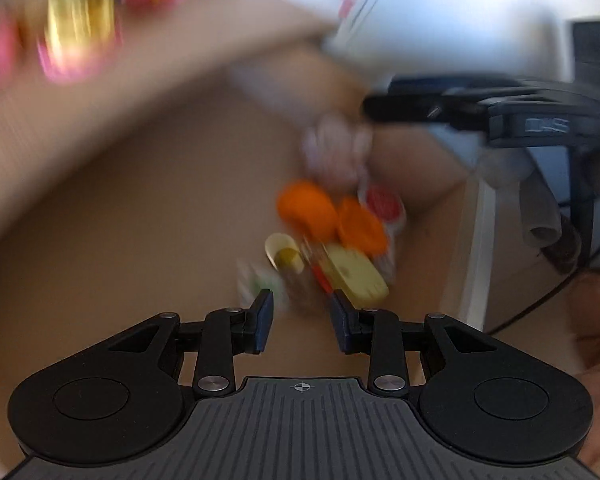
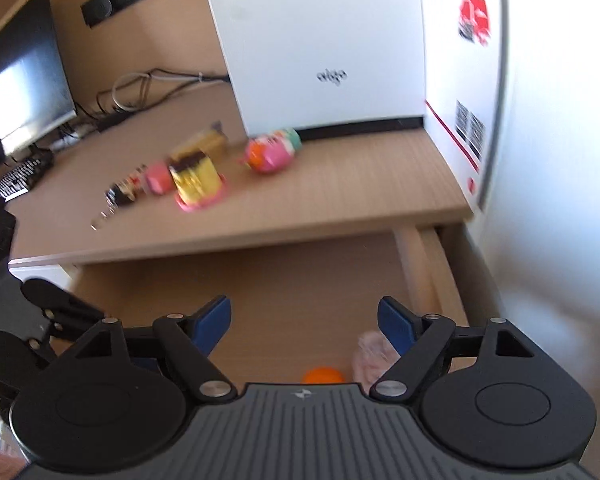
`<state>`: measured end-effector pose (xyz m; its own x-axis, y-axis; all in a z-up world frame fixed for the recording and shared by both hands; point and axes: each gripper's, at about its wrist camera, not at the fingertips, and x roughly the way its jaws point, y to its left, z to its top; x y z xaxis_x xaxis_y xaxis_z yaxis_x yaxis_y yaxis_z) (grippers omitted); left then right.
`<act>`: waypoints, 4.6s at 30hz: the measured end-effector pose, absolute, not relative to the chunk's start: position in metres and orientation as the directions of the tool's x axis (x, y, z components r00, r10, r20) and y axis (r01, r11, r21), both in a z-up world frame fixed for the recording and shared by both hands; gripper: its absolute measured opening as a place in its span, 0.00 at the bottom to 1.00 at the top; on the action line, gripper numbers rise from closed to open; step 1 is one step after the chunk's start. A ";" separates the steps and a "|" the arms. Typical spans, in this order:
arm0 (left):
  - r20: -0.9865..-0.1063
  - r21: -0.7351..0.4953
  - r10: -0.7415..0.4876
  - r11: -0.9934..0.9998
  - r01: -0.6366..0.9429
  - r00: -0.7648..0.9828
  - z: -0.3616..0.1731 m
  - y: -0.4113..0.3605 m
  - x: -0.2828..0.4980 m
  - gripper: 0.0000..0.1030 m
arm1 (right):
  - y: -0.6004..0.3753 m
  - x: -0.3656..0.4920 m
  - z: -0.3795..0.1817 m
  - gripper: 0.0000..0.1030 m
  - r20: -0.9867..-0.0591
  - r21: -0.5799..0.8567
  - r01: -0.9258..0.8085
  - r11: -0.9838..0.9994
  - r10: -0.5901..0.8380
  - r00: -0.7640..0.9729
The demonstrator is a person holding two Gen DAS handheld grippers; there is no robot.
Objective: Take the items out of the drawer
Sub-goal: 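Lower the right gripper into the drawer and grasp the yellow cheese keychain, then lower the left gripper into the drawer and grasp the hawthorn snack bar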
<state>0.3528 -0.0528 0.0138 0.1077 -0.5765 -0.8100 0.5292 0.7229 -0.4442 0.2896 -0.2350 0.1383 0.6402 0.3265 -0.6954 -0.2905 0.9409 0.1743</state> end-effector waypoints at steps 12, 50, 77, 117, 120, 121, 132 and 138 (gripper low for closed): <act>-0.753 -0.623 -0.658 0.706 0.336 -0.013 -0.015 -0.069 0.361 0.33 | -0.250 0.282 0.128 0.79 -0.652 0.166 -0.295 0.941 0.329 0.683; -0.688 -0.524 -0.674 0.719 0.457 0.269 0.000 0.019 0.336 0.14 | -0.202 0.332 0.058 0.81 -0.990 0.134 -0.230 0.964 0.139 0.005; -0.652 -0.569 -0.659 0.752 0.331 0.375 0.000 0.027 0.330 0.14 | -0.152 0.361 0.081 0.71 -0.971 -0.076 -0.427 0.901 0.031 0.239; -0.833 0.011 -0.285 0.848 0.531 0.473 -0.002 -0.106 0.360 0.24 | -0.251 0.316 0.095 0.75 -0.618 0.439 -0.273 0.856 0.508 0.600; -0.842 0.066 -0.239 0.844 0.533 0.483 -0.003 -0.103 0.354 0.24 | -0.253 0.319 0.093 0.77 -0.624 0.457 -0.260 0.851 0.515 0.588; -0.847 0.070 -0.233 0.843 0.534 0.479 -0.005 -0.100 0.353 0.25 | -0.253 0.320 0.092 0.77 -0.625 0.462 -0.258 0.848 0.518 0.583; -0.822 0.019 -0.264 0.873 0.488 0.505 0.004 -0.059 0.363 0.33 | -0.254 0.321 0.090 0.78 -0.629 0.478 -0.256 0.840 0.531 0.567; -0.831 0.022 -0.281 0.845 0.534 0.479 0.008 -0.069 0.358 0.34 | -0.254 0.322 0.089 0.78 -0.629 0.485 -0.262 0.834 0.541 0.559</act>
<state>0.3582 -0.0689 0.0082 0.4795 -0.2810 -0.8314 0.5336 0.8455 0.0220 0.3222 -0.2536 0.0892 0.5590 0.5408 -0.6286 -0.2621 0.8344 0.4849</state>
